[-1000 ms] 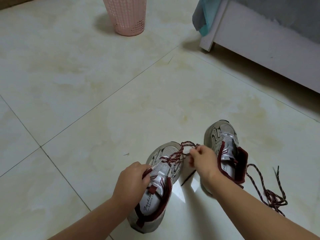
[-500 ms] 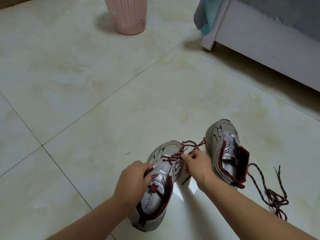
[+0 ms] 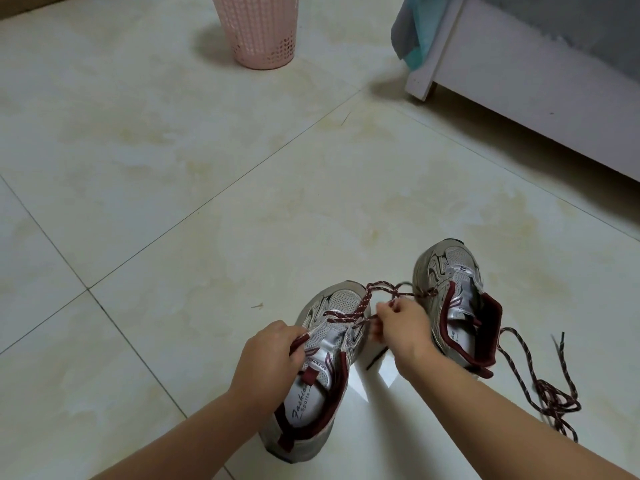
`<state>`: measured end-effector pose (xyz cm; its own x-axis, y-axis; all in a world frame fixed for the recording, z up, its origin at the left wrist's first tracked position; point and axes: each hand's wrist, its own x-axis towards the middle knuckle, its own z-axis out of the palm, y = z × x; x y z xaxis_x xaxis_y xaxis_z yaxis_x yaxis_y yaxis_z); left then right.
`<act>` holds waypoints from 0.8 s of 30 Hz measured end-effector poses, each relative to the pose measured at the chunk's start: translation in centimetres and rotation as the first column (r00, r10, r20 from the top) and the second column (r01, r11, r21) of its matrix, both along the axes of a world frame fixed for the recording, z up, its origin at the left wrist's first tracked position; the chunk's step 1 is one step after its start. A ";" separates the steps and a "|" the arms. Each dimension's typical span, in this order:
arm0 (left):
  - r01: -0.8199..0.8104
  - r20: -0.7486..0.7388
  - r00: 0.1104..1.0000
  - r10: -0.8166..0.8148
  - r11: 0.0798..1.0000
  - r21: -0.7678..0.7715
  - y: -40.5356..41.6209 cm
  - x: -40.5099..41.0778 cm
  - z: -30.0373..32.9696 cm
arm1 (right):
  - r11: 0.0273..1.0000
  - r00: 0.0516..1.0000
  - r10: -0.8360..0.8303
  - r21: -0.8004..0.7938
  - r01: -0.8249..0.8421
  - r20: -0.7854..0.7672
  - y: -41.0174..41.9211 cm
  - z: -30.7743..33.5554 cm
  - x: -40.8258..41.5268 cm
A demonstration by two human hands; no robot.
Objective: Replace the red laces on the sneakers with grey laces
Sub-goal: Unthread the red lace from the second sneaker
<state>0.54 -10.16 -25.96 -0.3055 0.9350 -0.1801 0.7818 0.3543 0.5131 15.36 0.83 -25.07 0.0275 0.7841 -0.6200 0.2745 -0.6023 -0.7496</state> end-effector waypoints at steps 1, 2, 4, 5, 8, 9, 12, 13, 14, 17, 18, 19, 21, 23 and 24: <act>-0.001 0.000 1.000 0.001 1.000 -0.002 0.0 0.0 0.0 | 0.998 0.998 -0.054 0.032 0.054 0.013 0.5 0.3 0.3; -0.002 0.002 1.000 0.002 1.000 -0.003 0.0 0.0 0.0 | 0.994 0.995 -0.093 0.066 0.091 0.020 0.8 0.5 0.5; -0.003 0.009 1.000 0.003 1.000 -0.005 0.0 0.0 -0.1 | 0.982 0.990 -0.138 0.131 0.136 0.006 1.2 0.7 0.7; -0.003 0.011 1.000 0.003 1.000 -0.006 0.0 0.0 0.0 | 0.976 0.988 -0.153 0.159 0.152 -0.001 1.3 0.7 0.7; 0.001 0.006 1.000 -0.001 1.000 -0.012 0.0 -0.1 0.0 | 0.939 0.972 -0.220 0.288 0.189 0.078 2.2 1.3 0.8; 0.003 0.002 1.000 -0.003 1.000 -0.012 0.0 -0.1 0.0 | 0.920 0.960 -0.257 0.330 0.210 0.106 2.8 1.5 1.0; 0.000 0.003 1.000 0.000 1.000 -0.012 0.0 -0.1 -0.1 | 0.924 0.950 -0.207 0.366 0.111 0.232 4.4 1.7 1.7; -0.001 0.005 1.000 0.001 1.000 -0.013 0.0 -0.1 -0.1 | 0.946 0.951 -0.089 0.325 -0.013 0.297 4.4 1.6 1.8; -0.002 0.006 1.000 0.002 1.000 -0.014 0.0 -0.1 -0.1 | 0.955 0.942 0.046 0.262 -0.140 0.334 4.1 1.4 1.7; -0.002 0.007 1.000 0.002 1.000 -0.016 0.1 0.0 -0.1 | 0.897 0.860 0.354 0.126 -0.424 0.368 2.1 0.6 1.0; 0.000 0.004 1.000 0.001 1.000 -0.018 0.1 0.0 0.0 | 0.847 0.806 0.423 0.134 -0.514 0.414 1.4 0.6 0.5; 0.002 0.001 1.000 -0.002 1.000 -0.020 0.1 0.0 0.0 | 0.783 0.744 0.485 0.150 -0.604 0.460 0.8 0.5 0.1; 0.007 -0.006 1.000 -0.007 1.000 -0.025 0.1 0.0 0.0 | 0.639 0.619 0.596 0.165 -0.751 0.511 0.1 0.6 -0.9; 0.009 -0.007 1.000 -0.009 0.999 -0.031 0.1 0.1 0.0 | 0.537 0.518 0.654 0.144 -0.831 0.551 -0.2 0.6 -1.8; 0.009 -0.003 1.000 -0.009 0.999 -0.033 0.1 0.0 0.0 | 0.517 0.491 0.657 0.132 -0.846 0.572 -0.1 0.6 -2.1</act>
